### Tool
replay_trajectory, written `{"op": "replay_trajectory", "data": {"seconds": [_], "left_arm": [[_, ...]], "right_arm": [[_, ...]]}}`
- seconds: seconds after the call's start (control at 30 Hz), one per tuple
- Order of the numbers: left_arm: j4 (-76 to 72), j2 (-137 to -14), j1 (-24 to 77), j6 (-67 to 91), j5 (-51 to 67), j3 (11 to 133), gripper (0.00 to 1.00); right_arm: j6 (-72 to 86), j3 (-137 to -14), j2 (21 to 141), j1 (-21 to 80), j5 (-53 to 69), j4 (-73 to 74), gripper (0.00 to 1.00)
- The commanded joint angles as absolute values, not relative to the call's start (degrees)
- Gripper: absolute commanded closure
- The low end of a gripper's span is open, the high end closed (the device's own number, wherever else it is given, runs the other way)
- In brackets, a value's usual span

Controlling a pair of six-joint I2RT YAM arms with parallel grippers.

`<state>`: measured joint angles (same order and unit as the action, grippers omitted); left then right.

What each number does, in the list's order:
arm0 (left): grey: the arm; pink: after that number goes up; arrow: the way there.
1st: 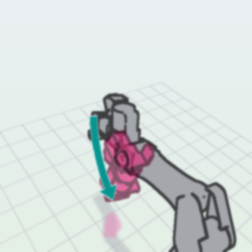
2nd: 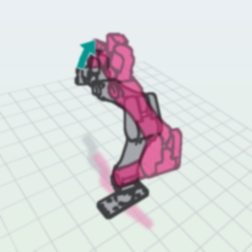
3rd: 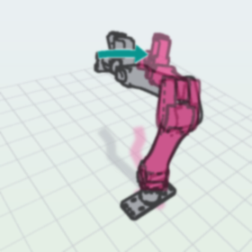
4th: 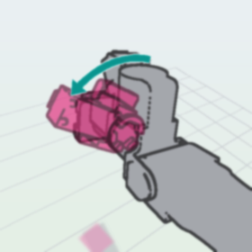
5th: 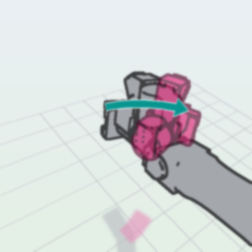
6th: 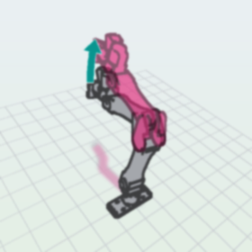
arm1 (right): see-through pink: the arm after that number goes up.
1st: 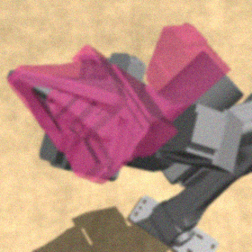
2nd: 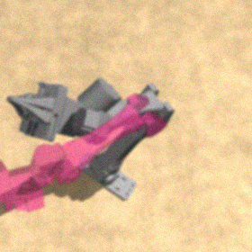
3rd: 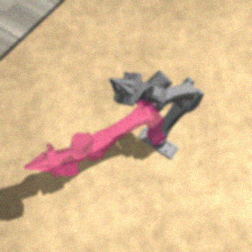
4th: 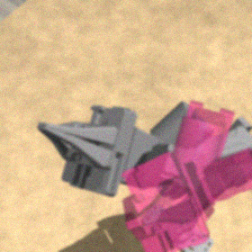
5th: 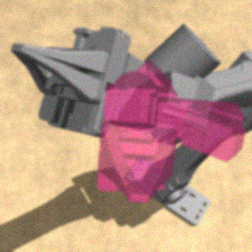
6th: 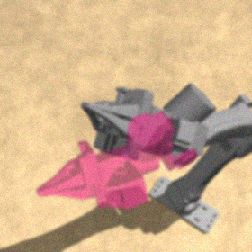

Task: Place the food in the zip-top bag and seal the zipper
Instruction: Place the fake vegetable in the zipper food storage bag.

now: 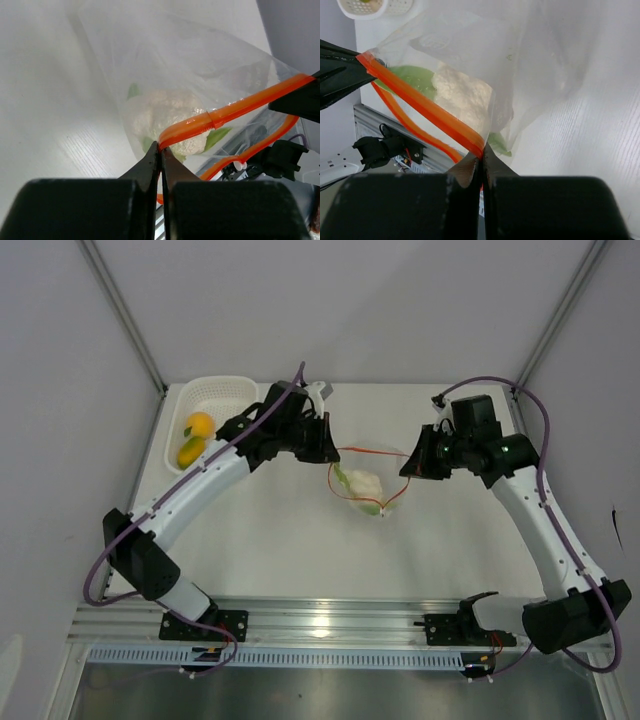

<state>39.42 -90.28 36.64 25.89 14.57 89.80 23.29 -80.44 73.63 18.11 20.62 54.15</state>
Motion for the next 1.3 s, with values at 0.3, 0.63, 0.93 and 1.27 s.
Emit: {"op": "replay_trajectory", "data": {"seconds": [0.3,0.63,0.93,1.27], "left_arm": [[22.9,-88.1,36.3,32.1,23.8,78.6,0.99],[20.0,-86.2,36.9,34.1,29.5,84.2,1.0],[20.6,-93.2,37.1,35.5,33.5,87.9,0.99],[19.3,-96.2,37.6,32.8,30.4,86.0,0.96]], "right_arm": [[26.4,-72.9,68.6,19.3,26.7,49.9,1.0],[27.9,-84.8,67.7,20.3,22.6,54.2,1.0],[25.1,-83.7,66.3,17.9,15.4,57.0,1.0],[22.3,-80.5,64.2,17.9,14.1,55.5,1.0]]}}
